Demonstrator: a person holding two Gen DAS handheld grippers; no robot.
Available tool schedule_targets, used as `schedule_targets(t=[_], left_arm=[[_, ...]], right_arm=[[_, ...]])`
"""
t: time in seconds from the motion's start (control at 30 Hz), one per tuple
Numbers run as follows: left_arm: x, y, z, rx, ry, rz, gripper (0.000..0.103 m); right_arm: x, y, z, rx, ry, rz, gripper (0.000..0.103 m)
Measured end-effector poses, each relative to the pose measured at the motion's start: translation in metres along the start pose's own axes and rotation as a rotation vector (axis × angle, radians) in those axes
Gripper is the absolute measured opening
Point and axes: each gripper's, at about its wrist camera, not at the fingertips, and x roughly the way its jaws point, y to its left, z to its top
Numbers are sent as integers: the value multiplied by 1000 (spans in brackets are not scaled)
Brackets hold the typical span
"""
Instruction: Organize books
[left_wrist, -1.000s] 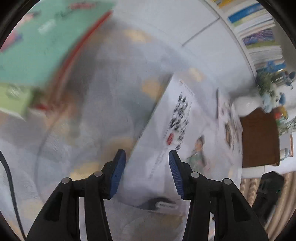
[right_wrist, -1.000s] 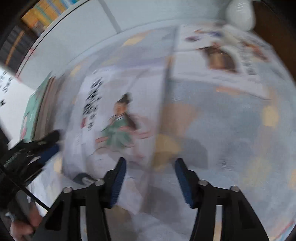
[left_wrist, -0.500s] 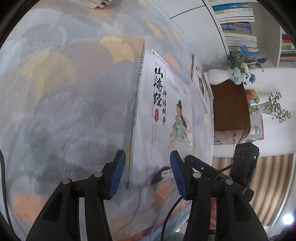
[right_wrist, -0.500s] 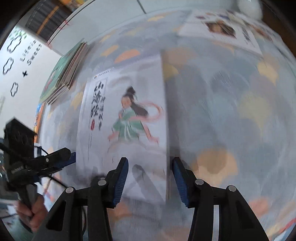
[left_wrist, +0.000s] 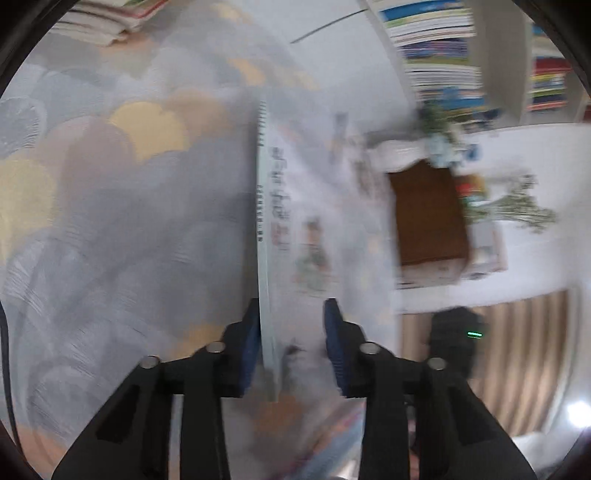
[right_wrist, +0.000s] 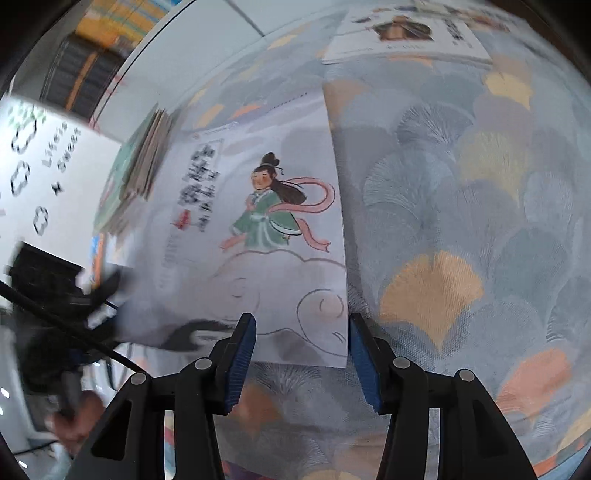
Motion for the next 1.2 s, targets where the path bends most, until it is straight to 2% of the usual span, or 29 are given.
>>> schedule_targets(t=[0.13, 0.23, 0.33, 0.4, 0.5, 0.6, 0.67, 0.7, 0.73, 0.8, 0.87, 0.93, 1.0, 1.03, 1.1, 1.2], left_arm=[[3, -5, 0, -45, -18, -55, 21], [6, 4, 2, -153, 4, -155, 21], [11, 17, 7, -293, 25, -258, 21], [11, 16, 8, -333, 38, -293, 21], [12, 15, 11, -395, 48, -363, 21], [12, 15, 10, -424, 60, -386, 21], [14, 18, 10, -453, 66, -405, 21], [15, 17, 11, -453, 73, -403, 21], [14, 15, 12, -429, 71, -368, 21], [9, 10, 16, -346, 63, -257, 21], [9, -2, 19, -234, 61, -120, 21], [10, -23, 18, -70, 44, 21, 21], [13, -40, 16, 30, 35, 91, 21], [12, -46, 14, 68, 26, 107, 21], [5, -60, 14, 123, -5, 86, 21], [-10, -74, 21, 183, -48, 35, 21]], right_arm=[[0, -7, 1, 50, 8, 46, 51], [-3, -15, 2, 103, 21, 93, 51], [-4, -35, 1, 224, 32, 210, 51], [-2, -53, -2, 328, 47, 316, 51], [5, -66, -4, 420, 51, 415, 51], [15, -65, 0, 456, 59, 490, 53], [22, -59, 5, 457, 69, 506, 56], [24, -56, 8, 453, 64, 509, 56], [25, -52, 11, 446, 54, 518, 53], [22, -44, 18, 415, 31, 459, 48], [11, -37, 21, 322, 12, 367, 36], [6, -21, 21, 210, -2, 249, 36], [-1, 5, 21, 72, -28, 103, 36], [-4, 17, 21, 12, -41, 44, 36], [-9, 44, 19, -133, -74, -72, 36], [-19, 68, 12, -268, -102, -112, 36]])
